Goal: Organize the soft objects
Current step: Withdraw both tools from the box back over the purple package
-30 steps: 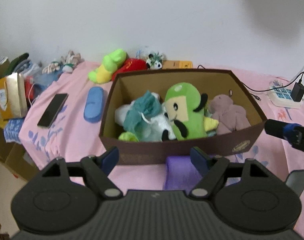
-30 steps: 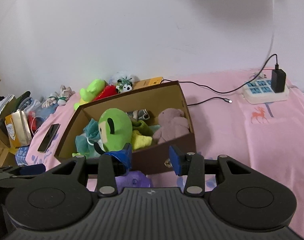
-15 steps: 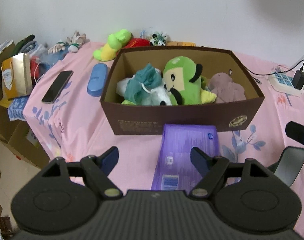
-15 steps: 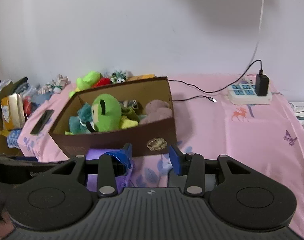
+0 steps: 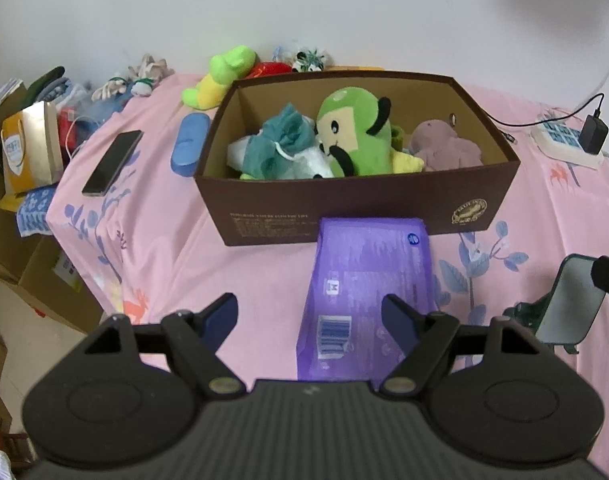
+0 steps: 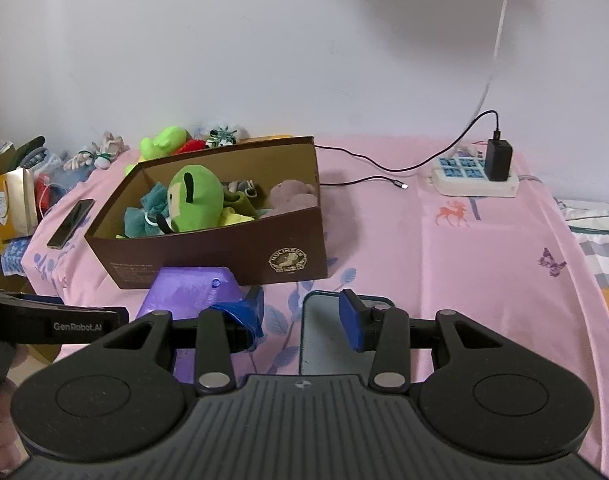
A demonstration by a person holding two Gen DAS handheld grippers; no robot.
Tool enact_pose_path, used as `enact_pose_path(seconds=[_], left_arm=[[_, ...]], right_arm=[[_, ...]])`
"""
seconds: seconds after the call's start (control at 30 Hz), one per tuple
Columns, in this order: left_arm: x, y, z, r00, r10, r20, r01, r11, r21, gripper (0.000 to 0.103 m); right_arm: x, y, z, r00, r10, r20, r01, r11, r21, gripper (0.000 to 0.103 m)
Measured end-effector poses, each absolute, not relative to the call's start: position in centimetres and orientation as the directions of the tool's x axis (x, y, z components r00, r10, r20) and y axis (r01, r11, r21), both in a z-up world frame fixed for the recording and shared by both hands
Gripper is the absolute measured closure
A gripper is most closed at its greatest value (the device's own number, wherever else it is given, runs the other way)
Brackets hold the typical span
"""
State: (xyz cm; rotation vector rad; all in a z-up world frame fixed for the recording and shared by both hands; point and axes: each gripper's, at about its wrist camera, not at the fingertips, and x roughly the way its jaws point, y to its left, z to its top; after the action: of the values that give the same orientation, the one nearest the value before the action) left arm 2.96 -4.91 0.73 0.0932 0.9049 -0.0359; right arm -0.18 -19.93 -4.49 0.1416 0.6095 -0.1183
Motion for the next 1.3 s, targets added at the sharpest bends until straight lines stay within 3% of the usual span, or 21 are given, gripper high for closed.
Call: enact_pose_path(seconds=[1.3], left_arm=[[2.5, -6.2, 1.2, 0.586, 0.053, -0.809, 0.067, 0.991, 0.114, 0.024]], right_arm=[[-1.6, -21.6, -4.5, 0.776, -0.157, -0.611, 0.271, 0.958, 0.097, 0.077]])
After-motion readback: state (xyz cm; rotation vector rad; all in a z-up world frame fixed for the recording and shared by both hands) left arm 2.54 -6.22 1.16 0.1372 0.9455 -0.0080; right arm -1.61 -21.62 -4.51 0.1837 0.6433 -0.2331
